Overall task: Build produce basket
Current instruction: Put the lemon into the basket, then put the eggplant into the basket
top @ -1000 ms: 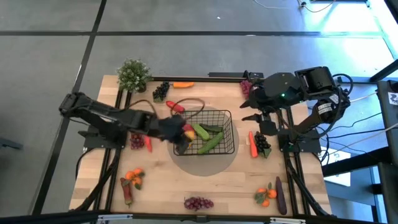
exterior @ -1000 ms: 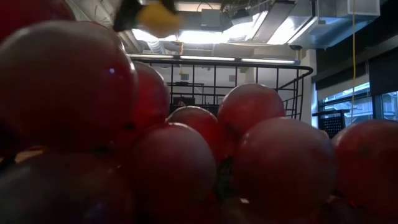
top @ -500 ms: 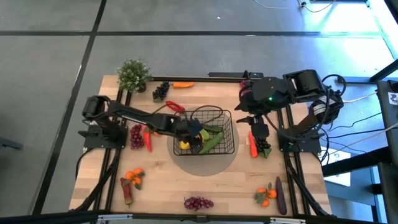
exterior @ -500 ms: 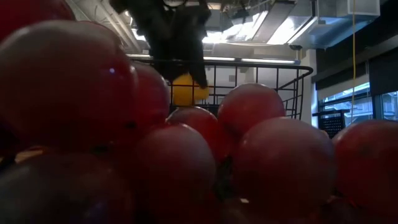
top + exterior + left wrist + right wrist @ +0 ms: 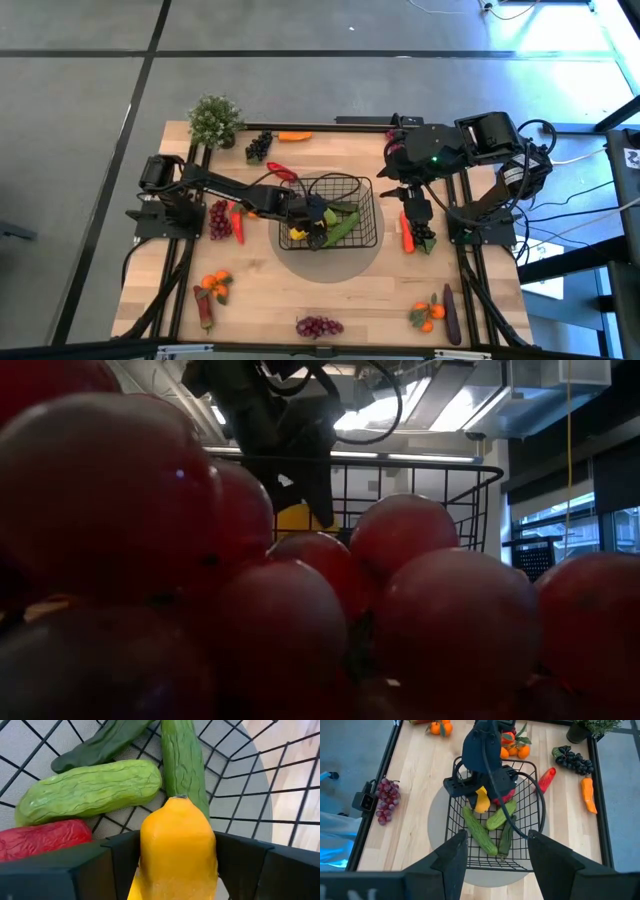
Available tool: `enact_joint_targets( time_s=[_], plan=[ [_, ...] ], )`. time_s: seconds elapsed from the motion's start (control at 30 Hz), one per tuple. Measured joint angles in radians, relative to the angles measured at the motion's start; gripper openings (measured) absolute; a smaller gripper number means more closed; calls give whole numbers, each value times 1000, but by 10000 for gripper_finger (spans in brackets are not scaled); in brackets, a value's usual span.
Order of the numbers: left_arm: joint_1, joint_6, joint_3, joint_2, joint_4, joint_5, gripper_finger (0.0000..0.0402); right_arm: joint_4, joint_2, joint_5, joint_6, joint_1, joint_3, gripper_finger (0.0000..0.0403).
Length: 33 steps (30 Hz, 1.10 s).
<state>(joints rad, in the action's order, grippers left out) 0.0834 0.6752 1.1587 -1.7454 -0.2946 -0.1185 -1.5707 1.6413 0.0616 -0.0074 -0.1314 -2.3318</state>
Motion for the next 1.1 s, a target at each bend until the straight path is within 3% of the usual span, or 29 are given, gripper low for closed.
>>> enact_joint_targets(
  time_s=[0.47,0.6,0.87,1.1],
  plan=[
    [-4,3,0,1,0,-19,222,0,0,-2,2,0,0,194],
    [-24,-3,0,19,-1,42,220,0,0,-2,2,0,0,194],
    [-81,-17,8,145,-15,160,220,0,-5,-2,-51,1,0,194],
    [-97,-82,8,317,-25,96,220,-1,-38,-45,80,7,0,194]
  ],
)
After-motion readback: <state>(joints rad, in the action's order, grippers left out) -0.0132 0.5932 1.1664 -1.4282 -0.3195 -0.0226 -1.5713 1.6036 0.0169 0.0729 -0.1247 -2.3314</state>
